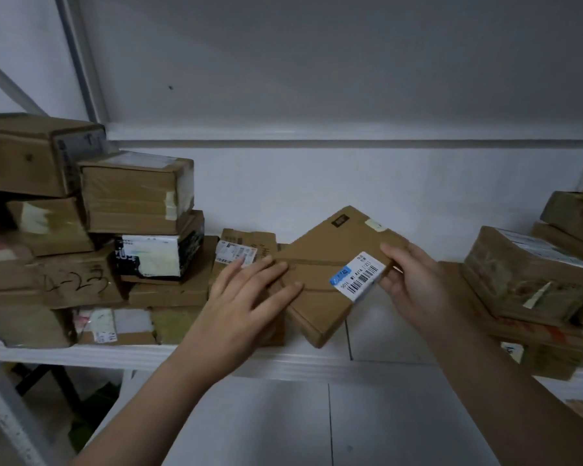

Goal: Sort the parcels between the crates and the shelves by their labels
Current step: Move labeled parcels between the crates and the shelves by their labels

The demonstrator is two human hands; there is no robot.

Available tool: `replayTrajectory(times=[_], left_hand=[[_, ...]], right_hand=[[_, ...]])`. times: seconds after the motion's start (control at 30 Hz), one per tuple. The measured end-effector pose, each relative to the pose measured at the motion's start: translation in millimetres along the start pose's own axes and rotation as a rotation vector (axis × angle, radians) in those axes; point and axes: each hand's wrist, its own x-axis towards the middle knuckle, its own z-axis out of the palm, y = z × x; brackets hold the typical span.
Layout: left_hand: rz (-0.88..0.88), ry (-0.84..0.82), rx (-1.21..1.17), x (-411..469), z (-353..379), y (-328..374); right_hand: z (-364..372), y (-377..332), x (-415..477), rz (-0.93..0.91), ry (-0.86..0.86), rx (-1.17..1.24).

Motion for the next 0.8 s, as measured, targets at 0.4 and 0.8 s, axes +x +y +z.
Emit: replayTrajectory(times=[0.4,0.8], left_hand=[[-0.316,-0.128,0.198,-9.3,-28.3,-43.9],[-0.436,-0.381,0.257,-7.7,-2.2,-51.2]], right_hand=[[80.0,69.8,-4.8,0.096,-0.118,-0.814],[88.6,105.2,-11.1,-0.015,-0.139,-0.762]])
